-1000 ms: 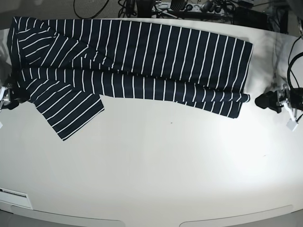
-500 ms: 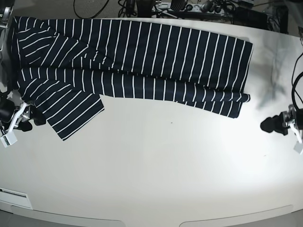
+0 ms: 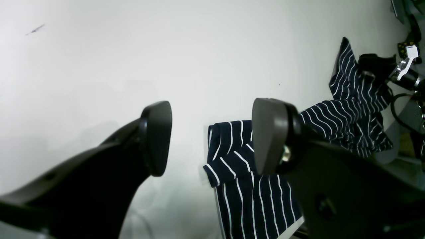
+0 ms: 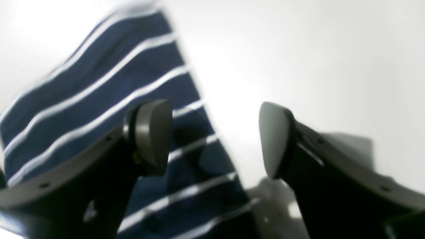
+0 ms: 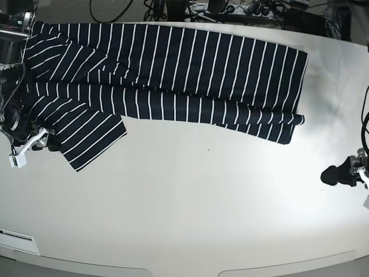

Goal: Fold the T-shirt properly

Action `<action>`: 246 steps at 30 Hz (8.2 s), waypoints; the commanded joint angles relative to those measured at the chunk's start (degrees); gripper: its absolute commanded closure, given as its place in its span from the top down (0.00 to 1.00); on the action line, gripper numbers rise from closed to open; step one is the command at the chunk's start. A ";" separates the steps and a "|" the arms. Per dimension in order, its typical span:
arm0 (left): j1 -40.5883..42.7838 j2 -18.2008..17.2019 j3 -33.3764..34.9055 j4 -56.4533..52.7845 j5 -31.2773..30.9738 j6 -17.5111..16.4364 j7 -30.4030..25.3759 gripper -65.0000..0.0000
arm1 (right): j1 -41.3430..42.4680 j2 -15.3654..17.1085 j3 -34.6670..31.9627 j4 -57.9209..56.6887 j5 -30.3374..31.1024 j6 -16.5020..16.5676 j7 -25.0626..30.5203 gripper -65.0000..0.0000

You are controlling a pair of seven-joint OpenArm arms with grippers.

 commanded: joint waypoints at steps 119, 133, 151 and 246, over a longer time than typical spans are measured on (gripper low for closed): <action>-1.46 -4.33 0.85 0.79 -1.28 -3.72 -0.40 0.00 | -46.12 24.00 9.31 66.36 27.54 6.50 -36.73 0.00; -1.46 -4.33 0.85 0.79 -1.28 -3.74 -0.40 0.00 | -43.30 21.22 9.31 68.24 15.02 2.73 -34.45 0.55; -1.44 -4.31 0.85 0.79 -1.28 -3.74 -0.40 0.00 | -41.09 8.41 20.87 68.15 14.53 -2.84 -24.72 0.00; 32.15 9.11 -28.68 0.79 -1.28 0.83 -0.40 0.76 | -17.53 -2.40 6.69 44.59 -33.46 -31.78 -11.85 0.61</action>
